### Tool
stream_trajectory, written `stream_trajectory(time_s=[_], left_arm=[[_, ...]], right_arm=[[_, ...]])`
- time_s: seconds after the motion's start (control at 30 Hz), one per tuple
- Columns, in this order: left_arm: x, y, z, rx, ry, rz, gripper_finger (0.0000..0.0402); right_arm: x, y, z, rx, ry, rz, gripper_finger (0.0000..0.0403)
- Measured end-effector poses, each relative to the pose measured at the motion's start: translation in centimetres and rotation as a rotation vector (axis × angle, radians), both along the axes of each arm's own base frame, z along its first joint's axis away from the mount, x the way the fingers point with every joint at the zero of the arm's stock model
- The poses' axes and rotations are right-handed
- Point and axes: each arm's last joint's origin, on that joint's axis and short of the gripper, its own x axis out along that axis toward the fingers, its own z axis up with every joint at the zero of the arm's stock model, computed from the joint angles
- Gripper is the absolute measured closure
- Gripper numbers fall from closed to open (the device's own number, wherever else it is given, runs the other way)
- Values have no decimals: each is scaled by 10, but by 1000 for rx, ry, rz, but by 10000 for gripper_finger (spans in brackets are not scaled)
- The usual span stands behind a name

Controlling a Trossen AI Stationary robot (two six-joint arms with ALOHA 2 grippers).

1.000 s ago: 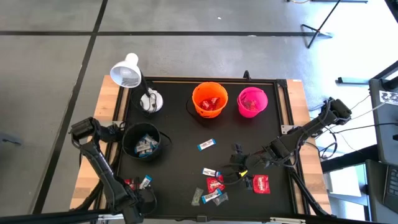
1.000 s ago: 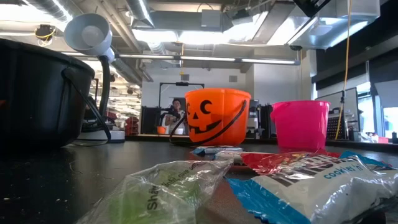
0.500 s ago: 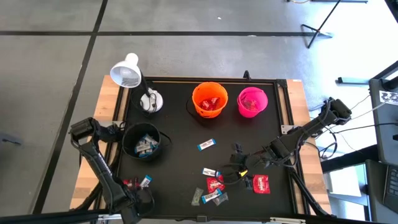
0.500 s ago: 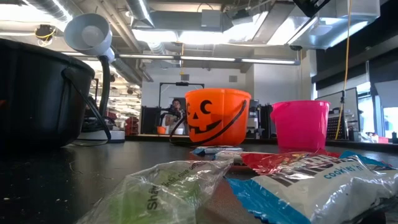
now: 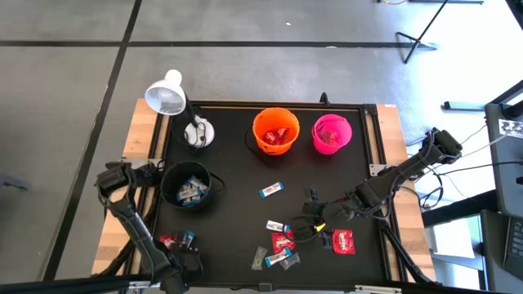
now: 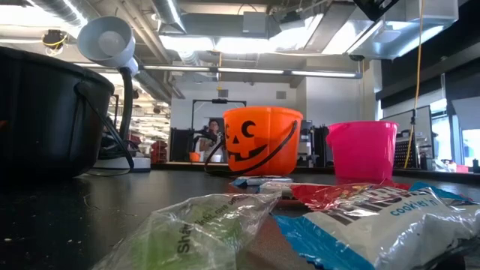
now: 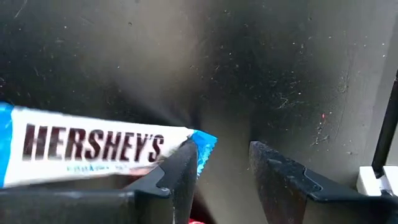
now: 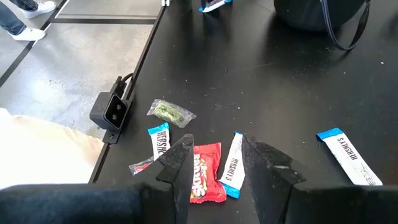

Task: Sort candy
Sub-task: Put the white candy into the black bucket

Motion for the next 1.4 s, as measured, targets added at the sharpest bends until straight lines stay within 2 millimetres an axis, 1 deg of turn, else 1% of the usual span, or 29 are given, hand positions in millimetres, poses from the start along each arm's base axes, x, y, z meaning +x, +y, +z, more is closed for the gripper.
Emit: stream_trajectory(time_s=[0.1, 0.23, 0.4, 0.57, 0.7, 0.8, 0.93, 1.17, 1.33, 1.4], left_arm=[[0, 0, -1, 8, -11, -1, 262], [0, 0, -1, 11, -19, -3, 285], [1, 0, -2, 25, -40, -3, 337], [1, 2, -2, 48, -49, 42, 393], [2, 0, 3, 75, -55, 38, 401], [6, -3, 16, 171, -109, 24, 401], [14, -9, 52, 221, -202, 14, 401], [20, -13, 105, 299, -312, -5, 401], [22, -12, 135, 342, -400, -18, 401], [24, -12, 142, 347, -433, -19, 401]], right_arm=[[0, 0, 0, 0, 0, 0, 269], [0, 0, 0, 0, 0, 0, 269], [0, 0, 0, 0, 0, 0, 269], [0, 0, 0, 0, 0, 0, 269], [0, 0, 0, 0, 0, 0, 269], [0, 0, 0, 0, 0, 0, 269], [0, 0, 0, 0, 0, 0, 269], [0, 0, 0, 0, 0, 0, 269], [0, 0, 0, 0, 1, 0, 269], [0, 0, 0, 0, 1, 0, 269]])
